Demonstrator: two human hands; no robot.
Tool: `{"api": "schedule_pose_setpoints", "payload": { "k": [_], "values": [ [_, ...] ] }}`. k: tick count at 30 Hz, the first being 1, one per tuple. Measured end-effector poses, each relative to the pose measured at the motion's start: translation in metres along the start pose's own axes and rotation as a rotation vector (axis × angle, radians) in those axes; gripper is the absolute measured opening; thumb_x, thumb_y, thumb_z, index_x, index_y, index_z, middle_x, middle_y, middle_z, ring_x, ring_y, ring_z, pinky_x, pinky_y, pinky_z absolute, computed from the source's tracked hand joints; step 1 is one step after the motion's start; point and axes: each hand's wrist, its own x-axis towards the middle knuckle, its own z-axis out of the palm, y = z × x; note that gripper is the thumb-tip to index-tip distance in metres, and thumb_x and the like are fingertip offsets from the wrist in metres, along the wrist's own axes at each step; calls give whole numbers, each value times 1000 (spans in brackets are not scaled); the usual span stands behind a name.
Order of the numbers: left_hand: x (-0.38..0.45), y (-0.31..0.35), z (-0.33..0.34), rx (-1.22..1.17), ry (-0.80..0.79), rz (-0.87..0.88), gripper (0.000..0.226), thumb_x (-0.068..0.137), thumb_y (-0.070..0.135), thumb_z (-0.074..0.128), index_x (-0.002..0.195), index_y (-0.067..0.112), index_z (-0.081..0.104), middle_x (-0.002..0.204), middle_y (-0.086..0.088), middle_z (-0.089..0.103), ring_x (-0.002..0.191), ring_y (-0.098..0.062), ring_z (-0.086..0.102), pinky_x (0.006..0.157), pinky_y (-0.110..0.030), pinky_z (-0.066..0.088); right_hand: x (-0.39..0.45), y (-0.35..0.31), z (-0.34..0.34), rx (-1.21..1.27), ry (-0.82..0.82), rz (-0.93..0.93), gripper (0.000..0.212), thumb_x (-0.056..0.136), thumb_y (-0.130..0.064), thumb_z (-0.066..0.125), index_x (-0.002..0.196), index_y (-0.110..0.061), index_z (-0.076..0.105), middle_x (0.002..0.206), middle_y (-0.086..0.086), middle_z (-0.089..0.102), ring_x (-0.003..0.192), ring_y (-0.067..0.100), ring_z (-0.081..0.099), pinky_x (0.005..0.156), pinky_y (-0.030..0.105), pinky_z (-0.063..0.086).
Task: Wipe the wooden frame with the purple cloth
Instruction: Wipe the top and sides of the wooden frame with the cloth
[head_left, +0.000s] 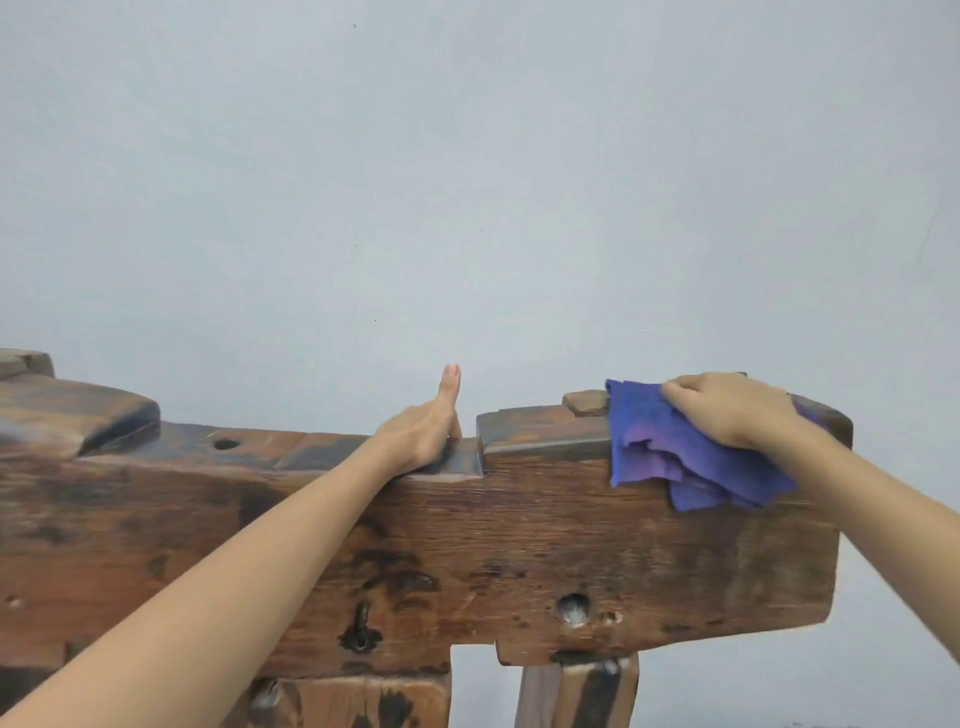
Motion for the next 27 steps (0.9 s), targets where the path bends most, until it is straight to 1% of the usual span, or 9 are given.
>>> {"api": "schedule_pose_setpoints", "payload": {
  "k": [3,7,11,14,16,18,21,24,27],
  "values": [
    [6,-2,0,10,-16,7,109,86,79,-14,95,15,73,91,5,60,106,-28,54,95,-41,32,48,22,0,147,-220,197,58,105,-50,26,146,-19,53,159,12,45,144,32,43,119,46,29],
    [11,-1,3,49,-55,-9,108,81,84,-15,91,17,69,108,-5,61,115,-30,52,102,-43,31,63,-23,10,165,-299,236,68,104,-48,26,162,-13,26,171,11,17,158,30,15,127,49,11],
    [15,-4,2,129,-94,-56,112,79,85,-18,89,13,68,129,-21,61,125,-39,51,113,-45,28,22,-79,4,146,-219,19,71,94,-62,25,153,-26,44,163,8,41,148,33,38,116,50,31],
    [16,-7,-2,187,-106,-80,118,80,85,-16,112,9,70,142,-20,58,133,-38,49,120,-50,24,-26,-74,4,200,-50,-158,78,78,-79,20,139,-44,55,149,-8,57,133,27,53,95,45,42],
    [17,-6,1,275,-126,-68,115,85,82,-11,134,9,61,151,-17,52,139,-36,45,121,-49,22,-38,-43,2,197,20,-202,75,80,-82,18,136,-51,56,145,-13,60,130,23,56,95,45,46],
    [16,-5,5,348,-134,-53,101,93,76,-3,139,10,58,154,-14,50,140,-33,45,118,-45,26,-27,-2,-2,156,-21,-141,67,85,-80,20,135,-54,56,145,-12,60,131,25,56,102,48,46],
    [18,-4,8,368,-107,-33,91,99,70,4,134,8,60,146,-16,56,128,-32,52,111,-44,30,10,43,-14,166,-139,51,59,94,-66,27,129,-38,64,147,2,59,128,32,54,107,47,40],
    [18,-7,8,370,-78,-7,87,101,66,6,122,3,63,129,-18,62,103,-30,52,106,-45,35,45,52,-15,257,-206,209,56,90,-60,40,116,-17,67,131,15,65,114,37,59,107,47,41],
    [23,-12,7,363,-66,-20,71,101,68,10,99,17,59,115,-9,58,105,-28,52,102,-43,35,54,51,-17,389,-272,219,56,84,-56,50,111,-10,70,115,18,73,103,38,67,105,50,48]
  ]
}}
